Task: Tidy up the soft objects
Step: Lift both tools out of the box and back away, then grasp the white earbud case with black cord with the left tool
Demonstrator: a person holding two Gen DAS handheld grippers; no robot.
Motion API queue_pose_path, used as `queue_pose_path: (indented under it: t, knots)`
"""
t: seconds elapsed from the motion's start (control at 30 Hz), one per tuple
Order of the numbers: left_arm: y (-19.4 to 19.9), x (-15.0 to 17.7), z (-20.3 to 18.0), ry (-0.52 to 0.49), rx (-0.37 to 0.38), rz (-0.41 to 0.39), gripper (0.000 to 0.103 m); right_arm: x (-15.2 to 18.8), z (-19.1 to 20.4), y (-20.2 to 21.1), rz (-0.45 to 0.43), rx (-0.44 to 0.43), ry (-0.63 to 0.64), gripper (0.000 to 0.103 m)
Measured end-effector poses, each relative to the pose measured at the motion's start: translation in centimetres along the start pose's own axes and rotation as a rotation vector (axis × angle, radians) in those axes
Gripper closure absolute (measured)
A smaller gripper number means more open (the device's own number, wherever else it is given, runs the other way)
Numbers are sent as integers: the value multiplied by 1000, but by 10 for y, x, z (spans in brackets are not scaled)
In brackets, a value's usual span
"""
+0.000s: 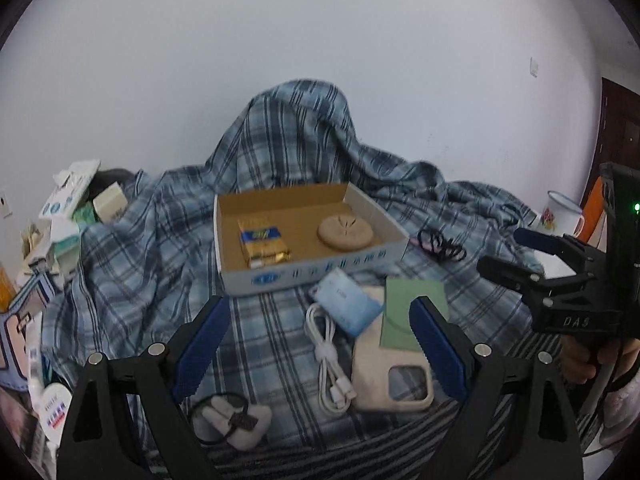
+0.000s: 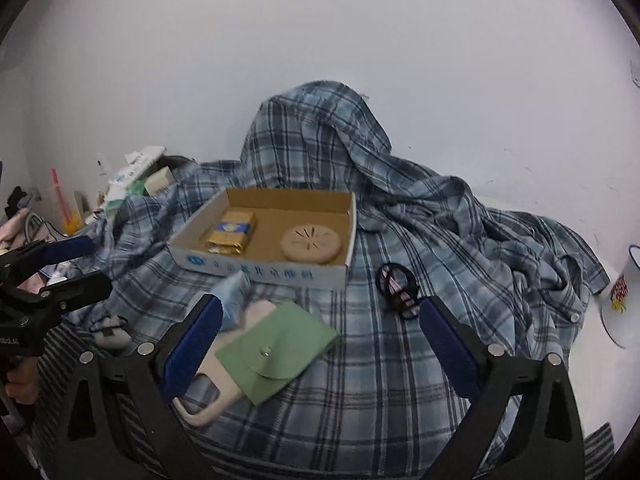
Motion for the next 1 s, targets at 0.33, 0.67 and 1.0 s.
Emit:
queue_pose_path:
  t: [0.33, 0.67, 1.0]
  knots:
    - [-18, 17, -3, -16, -40, -11, 10, 16, 5, -27, 74, 46, 53, 5]
    - [-20, 15, 3, 10, -41, -3, 10, 17, 12, -25, 58, 76, 86, 4]
    - [-15, 14, 14, 33, -37, 6, 10, 17, 10, -29, 69, 71, 82, 4]
Point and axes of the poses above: each gripper's, at about its wrist camera, not at the fingertips, and y roughly against the way its jaws point, z to its left, x to its underside, the point moved 3 cm from there along -y, roughly the way its jaws point, and after that the axes turned 14 degrees about z, right-handed, at the moved point
